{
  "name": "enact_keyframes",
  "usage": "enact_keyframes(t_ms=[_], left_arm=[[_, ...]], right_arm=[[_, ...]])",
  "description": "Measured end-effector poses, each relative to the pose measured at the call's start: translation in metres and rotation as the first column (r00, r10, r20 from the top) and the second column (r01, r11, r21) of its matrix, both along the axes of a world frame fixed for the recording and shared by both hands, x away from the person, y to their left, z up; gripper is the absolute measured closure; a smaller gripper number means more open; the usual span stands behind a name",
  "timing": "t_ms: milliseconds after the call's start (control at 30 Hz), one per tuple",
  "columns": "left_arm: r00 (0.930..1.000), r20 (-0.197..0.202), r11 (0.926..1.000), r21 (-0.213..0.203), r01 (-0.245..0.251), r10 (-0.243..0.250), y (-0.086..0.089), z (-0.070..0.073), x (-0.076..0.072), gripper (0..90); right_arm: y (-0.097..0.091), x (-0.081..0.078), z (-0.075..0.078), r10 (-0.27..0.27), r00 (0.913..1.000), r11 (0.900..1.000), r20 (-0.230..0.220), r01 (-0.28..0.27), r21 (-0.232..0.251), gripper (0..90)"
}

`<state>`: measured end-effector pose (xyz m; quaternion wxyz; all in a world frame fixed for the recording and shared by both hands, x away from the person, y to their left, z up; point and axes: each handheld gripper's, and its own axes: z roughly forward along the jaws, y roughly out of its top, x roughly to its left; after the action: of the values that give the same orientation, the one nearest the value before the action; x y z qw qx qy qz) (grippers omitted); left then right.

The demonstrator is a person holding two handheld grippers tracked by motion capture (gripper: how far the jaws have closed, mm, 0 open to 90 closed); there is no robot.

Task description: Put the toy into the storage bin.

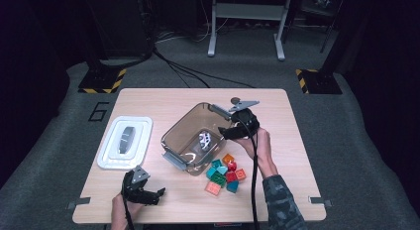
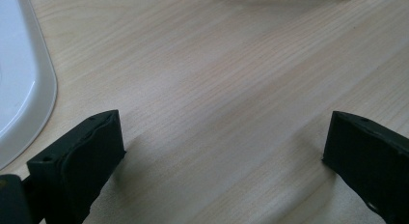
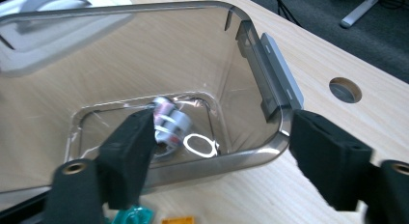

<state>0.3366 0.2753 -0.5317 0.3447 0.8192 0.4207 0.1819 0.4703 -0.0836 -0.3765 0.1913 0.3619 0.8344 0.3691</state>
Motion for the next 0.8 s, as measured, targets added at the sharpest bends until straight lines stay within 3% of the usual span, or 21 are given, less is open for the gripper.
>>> enact_keyframes(t_ms=[100, 367, 600, 800], left_arm=[[1.0, -0.001, 1.0, 0.002, 0.003, -0.003, 0.0, 0.0, 0.0, 0.2], [1.0, 0.0, 1.0, 0.007, 0.006, -0.006, 0.0, 0.0, 0.0, 0.3], [1.0, -0.001, 1.0, 0.006, 0.006, -0.006, 0.0, 0.0, 0.0, 0.3], [1.0, -0.002, 1.0, 0.006, 0.006, -0.006, 0.0, 0.0, 0.0, 0.3]], right_arm=[[-0.009, -0.007, -0.001, 0.0, 0.9999, 0.9996, -0.01, 0.0, 0.027, 16.9], [-0.032, -0.029, -0.016, -0.005, 0.9996, 0.9994, -0.027, 0.006, 0.035, 8.0], [-0.043, -0.05, -0.046, -0.021, 0.9963, 0.9993, -0.083, 0.023, 0.028, 0.9], [-0.05, -0.063, -0.073, -0.028, 0.9905, 0.9995, -0.135, 0.029, 0.009, 0.0]])
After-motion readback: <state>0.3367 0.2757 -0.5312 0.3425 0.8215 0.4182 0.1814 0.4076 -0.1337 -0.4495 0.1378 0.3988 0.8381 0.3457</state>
